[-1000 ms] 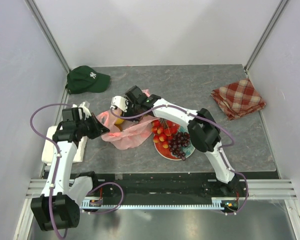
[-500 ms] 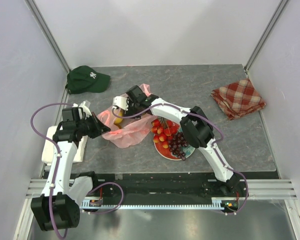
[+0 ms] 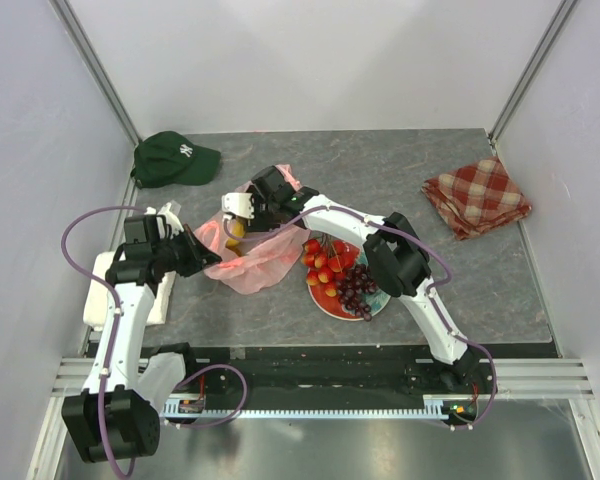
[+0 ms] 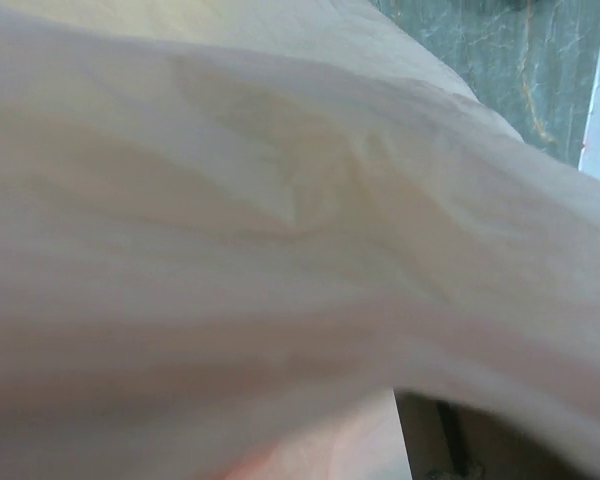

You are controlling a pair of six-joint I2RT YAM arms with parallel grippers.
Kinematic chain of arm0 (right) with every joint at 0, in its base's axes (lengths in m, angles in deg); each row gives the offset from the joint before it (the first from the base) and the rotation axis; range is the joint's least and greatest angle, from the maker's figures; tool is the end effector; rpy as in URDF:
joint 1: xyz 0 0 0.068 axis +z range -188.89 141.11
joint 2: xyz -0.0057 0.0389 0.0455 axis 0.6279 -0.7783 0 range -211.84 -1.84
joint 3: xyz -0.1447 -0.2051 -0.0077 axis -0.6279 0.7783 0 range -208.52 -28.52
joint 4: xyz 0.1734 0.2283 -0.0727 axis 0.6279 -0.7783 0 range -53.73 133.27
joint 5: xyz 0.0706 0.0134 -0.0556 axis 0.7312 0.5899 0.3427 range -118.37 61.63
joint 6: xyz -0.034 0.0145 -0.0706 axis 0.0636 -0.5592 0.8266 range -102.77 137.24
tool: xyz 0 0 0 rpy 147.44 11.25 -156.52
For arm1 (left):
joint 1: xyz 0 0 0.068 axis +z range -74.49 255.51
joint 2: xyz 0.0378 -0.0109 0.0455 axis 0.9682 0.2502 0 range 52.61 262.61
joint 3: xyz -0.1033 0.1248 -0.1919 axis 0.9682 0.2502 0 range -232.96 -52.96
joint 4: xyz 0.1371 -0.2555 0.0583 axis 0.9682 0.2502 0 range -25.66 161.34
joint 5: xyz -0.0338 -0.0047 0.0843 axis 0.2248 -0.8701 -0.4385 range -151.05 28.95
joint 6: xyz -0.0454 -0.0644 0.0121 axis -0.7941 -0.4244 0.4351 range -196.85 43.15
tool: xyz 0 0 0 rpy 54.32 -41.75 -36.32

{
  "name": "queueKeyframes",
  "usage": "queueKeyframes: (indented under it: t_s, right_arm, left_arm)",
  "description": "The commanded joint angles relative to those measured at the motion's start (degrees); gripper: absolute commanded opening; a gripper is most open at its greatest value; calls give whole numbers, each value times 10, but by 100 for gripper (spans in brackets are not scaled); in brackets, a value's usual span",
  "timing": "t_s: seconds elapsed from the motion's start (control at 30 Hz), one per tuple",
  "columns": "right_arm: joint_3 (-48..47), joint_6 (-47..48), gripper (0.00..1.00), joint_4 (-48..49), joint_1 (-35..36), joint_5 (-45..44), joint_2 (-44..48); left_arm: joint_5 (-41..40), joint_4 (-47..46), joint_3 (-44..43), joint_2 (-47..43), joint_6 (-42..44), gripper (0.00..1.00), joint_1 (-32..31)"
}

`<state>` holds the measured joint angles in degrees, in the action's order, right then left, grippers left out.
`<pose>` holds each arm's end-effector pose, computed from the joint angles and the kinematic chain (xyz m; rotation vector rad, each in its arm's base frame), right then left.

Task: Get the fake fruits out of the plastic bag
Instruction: Take out the fake fruit from the plastic bag.

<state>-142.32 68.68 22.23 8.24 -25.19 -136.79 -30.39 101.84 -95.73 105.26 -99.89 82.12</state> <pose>0.3919 0.4279 0.1431 -1.7663 1.4824 0.0254 0.2534 -0.0059 0.2184 -0.3618 2.3572 -0.7756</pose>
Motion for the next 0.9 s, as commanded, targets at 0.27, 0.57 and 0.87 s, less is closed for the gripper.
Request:
queueKeyframes:
  t_s: [0.27, 0.57, 0.87]
  right_arm:
    - [23, 284, 86, 20, -9, 153, 22]
    - [-87, 364, 87, -1, -19, 172, -76]
    - [-114, 408, 54, -58, -23, 162, -111]
  left_arm:
    - [36, -5, -70, 18, 40, 3, -2]
    - [34, 6, -77, 23, 56, 3, 4]
    - [18, 12, -84, 26, 68, 3, 22]
